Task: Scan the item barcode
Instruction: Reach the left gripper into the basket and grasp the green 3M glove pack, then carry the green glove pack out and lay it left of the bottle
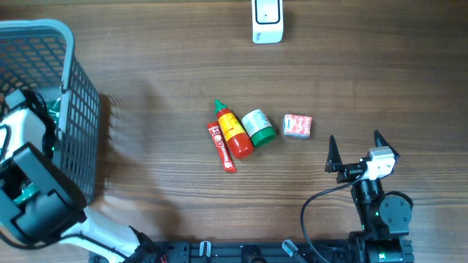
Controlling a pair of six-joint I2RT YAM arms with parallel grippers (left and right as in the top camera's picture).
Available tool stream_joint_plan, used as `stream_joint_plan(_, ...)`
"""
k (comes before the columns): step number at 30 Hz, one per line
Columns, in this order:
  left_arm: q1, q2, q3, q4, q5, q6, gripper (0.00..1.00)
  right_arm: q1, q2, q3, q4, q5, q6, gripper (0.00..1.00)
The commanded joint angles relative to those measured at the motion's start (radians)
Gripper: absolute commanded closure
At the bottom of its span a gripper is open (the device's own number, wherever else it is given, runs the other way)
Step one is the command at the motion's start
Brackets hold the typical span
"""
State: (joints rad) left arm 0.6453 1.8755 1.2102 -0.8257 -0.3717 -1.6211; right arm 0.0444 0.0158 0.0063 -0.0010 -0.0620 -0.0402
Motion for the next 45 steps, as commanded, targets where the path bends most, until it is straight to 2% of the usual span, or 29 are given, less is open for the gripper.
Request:
stream_joint_plan(1, 0.054, 0.027, -0.112, 0.111, 0.0, -0.062, 0.0, 0.004, -0.002, -0.001, 0.002, 0.003, -0.012, 0.0)
stream_joint_plan(2, 0.066, 0.027, -0.121, 0.133, -0.001, -0.057, 0.05, 0.004, -0.002, -0.001, 0.002, 0.003, -0.012, 0.0)
stream_joint_plan(3, 0.076, 0.027, -0.122, 0.152, -0.001, -0.042, 0.22, 0.004, -0.002, -0.001, 0.002, 0.003, -0.012, 0.0)
stream_joint_plan(4, 0.085, 0.027, -0.122, 0.187, 0.0, -0.004, 0.5, 0.004, -0.002, -0.001, 0.002, 0.003, -0.012, 0.0)
stream_joint_plan(5, 0.09, 0.027, -0.122, 0.222, 0.002, 0.037, 0.61, 0.004, -0.002, -0.001, 0.002, 0.003, -0.012, 0.0)
stream_joint_plan(7, 0.098, 0.026, -0.122, 0.296, 0.027, 0.136, 0.96, 0.004, -0.002, -0.001, 0.002, 0.003, -0.012, 0.0)
stream_joint_plan(11, 0.099, -0.002, -0.079, 0.33, 0.154, 0.279, 0.96, 0.004, -0.002, -0.001, 0.002, 0.003, -0.012, 0.0)
stream_joint_plan(15, 0.099, -0.131, 0.004, 0.321, 0.29, 0.481, 0.96, 0.004, -0.002, -0.001, 0.002, 0.003, -0.012, 0.0)
stream_joint_plan(19, 0.099, -0.309, 0.066, 0.234, 0.363, 0.493, 0.96, 0.004, -0.002, -0.001, 0.002, 0.003, -0.012, 0.01)
stream_joint_plan(27, 0.099, -0.75, 0.077, 0.157, 0.38, 0.545, 0.96, 0.004, -0.002, -0.001, 0.002, 0.003, -0.013, 0.0)
stream_joint_plan(29, 0.099, -0.838, 0.077, 0.152, 0.449, 0.574, 0.96, 0.004, -0.002, -0.001, 0.002, 0.003, -0.012, 0.0)
stream_joint_plan(32, 0.072, -0.945, 0.077, 0.18, 0.693, 0.749, 0.96, 0.004, -0.002, -0.001, 0.002, 0.003, -0.012, 0.0)
stream_joint_plan(33, 0.039, -0.983, 0.077, 0.167, 0.797, 0.858, 0.96, 0.004, -0.002, -0.001, 0.002, 0.003, -0.012, 0.0)
stream_joint_plan(35, -0.04, -1.022, 0.077, 0.086, 0.88, 1.006, 0.96, 0.004, -0.002, -0.001, 0.002, 0.003, -0.012, 0.0)
stream_joint_plan(38, -0.191, -1.038, 0.077, -0.057, 0.864, 1.239, 0.96, 0.004, -0.002, -0.001, 0.002, 0.003, -0.012, 0.0)
stream_joint_plan(42, -0.389, -0.989, 0.077, -0.217, 0.816, 1.492, 0.96, 0.004, -0.002, -0.001, 0.002, 0.003, -0.012, 0.0)
stream_joint_plan(45, -0.533, -0.9, 0.076, -0.304, 0.768, 1.588, 0.96, 0.004, -0.002, -0.001, 0.002, 0.003, -0.012, 0.0)
